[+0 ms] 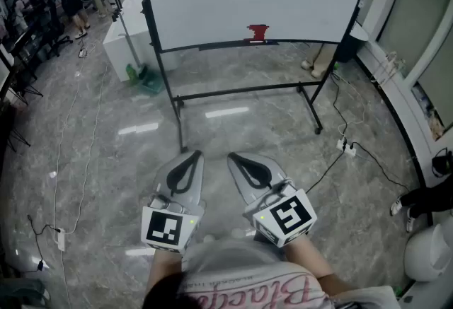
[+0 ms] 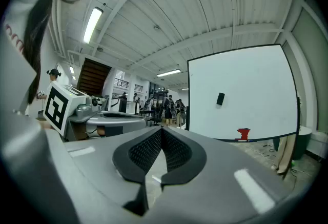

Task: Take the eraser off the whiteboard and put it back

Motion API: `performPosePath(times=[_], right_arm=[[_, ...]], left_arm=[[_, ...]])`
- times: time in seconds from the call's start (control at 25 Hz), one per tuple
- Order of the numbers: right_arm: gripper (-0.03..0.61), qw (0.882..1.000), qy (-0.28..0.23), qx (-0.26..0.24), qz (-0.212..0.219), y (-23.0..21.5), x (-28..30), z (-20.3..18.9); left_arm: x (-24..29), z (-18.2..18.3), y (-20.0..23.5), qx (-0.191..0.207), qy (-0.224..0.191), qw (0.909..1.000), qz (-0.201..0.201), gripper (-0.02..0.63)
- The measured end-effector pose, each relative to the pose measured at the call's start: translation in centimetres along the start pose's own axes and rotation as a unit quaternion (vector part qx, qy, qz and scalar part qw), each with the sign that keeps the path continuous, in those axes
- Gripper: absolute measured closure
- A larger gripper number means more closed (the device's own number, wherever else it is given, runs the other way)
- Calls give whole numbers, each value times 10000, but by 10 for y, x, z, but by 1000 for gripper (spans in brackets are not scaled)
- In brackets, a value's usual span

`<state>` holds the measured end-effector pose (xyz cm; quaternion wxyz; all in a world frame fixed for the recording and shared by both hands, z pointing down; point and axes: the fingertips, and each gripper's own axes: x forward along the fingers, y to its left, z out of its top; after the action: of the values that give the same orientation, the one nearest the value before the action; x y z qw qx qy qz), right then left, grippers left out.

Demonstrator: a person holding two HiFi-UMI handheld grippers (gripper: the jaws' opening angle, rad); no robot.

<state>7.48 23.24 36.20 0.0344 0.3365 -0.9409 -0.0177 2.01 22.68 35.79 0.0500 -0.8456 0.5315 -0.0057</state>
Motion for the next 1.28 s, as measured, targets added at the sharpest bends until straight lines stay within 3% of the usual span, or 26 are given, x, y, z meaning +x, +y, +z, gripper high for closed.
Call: performPosePath(times=[0.44, 0.76, 0.92, 1.28], right_arm=[[580, 9999, 89, 0, -113, -25, -17, -10], [578, 9993, -45, 369, 43, -38, -21, -18], [578, 9996, 101, 274, 62, -46, -15, -26], [578, 9991, 254, 306, -151, -95, 43, -30]], left_arm=[[19, -10, -21, -58, 55, 9999, -106, 617], [23, -29, -26, -224, 222, 9995, 41, 617], [35, -37, -17, -424, 232, 9988, 73, 617], [103, -36, 28, -259, 202, 9991, -271, 617]])
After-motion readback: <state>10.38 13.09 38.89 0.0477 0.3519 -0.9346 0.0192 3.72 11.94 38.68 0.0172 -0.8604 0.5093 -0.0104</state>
